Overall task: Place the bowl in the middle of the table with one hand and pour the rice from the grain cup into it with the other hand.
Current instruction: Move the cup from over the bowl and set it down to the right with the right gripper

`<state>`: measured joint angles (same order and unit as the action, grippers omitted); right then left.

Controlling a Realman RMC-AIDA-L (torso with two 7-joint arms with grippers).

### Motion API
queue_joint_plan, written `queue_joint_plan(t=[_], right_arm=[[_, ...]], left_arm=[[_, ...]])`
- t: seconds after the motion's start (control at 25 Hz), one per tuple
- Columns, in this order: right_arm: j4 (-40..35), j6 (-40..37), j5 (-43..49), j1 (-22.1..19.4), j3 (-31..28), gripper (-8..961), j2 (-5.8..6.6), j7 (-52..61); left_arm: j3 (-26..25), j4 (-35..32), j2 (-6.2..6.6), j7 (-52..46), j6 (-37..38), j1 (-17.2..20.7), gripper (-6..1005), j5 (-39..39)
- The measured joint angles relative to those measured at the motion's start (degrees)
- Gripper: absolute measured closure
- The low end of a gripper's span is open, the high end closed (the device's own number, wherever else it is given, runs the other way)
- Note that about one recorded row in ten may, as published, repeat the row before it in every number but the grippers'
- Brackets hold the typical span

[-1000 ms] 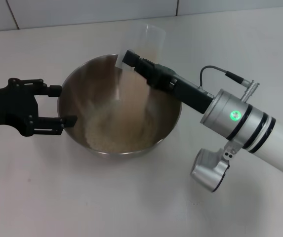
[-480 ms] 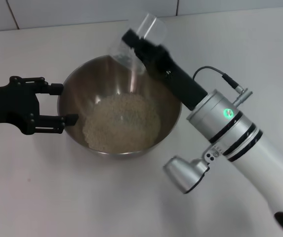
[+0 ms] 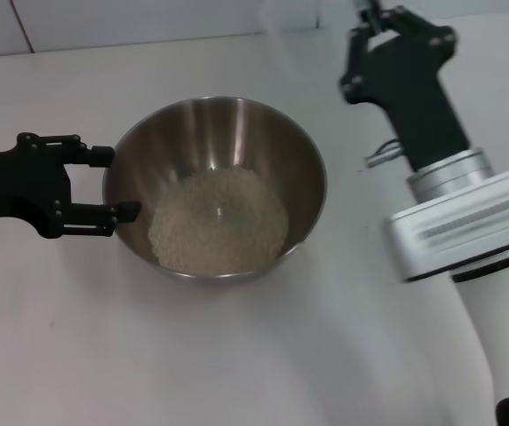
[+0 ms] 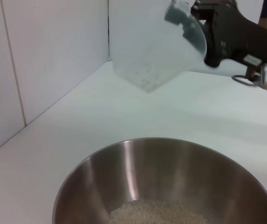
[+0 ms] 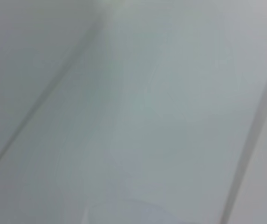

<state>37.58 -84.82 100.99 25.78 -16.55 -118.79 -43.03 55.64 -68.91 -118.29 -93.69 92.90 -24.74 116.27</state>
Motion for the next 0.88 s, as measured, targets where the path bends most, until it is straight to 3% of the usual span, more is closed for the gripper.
queue_joint_plan(t=[0.16, 0.32, 0.64, 0.88], right_arm=[[-6.12, 1.11, 0.28, -1.49, -5.2, 938, -0.18, 16.56], [-16.05, 10.47, 0.18, 0.13, -8.86, 937, -0.38, 32.31], [-22.31, 24.93, 0.79, 4.73, -5.0, 936, -0.47, 40.09], [-22.7, 30.4, 1.52, 5.99, -1.19, 935, -0.57, 41.21]], left_arm=[[0.12, 0.0, -0.02, 0.0, -0.42, -0.15, 202, -0.01], [0.18, 0.0, -0.08, 0.15, -0.69, -0.21, 202, -0.01], [0.27, 0.36, -0.09, 0.31, -0.94, -0.23, 202, 0.0], [0.95, 0.73, -0.1, 0.12, -1.46, -0.31, 203, 0.0]])
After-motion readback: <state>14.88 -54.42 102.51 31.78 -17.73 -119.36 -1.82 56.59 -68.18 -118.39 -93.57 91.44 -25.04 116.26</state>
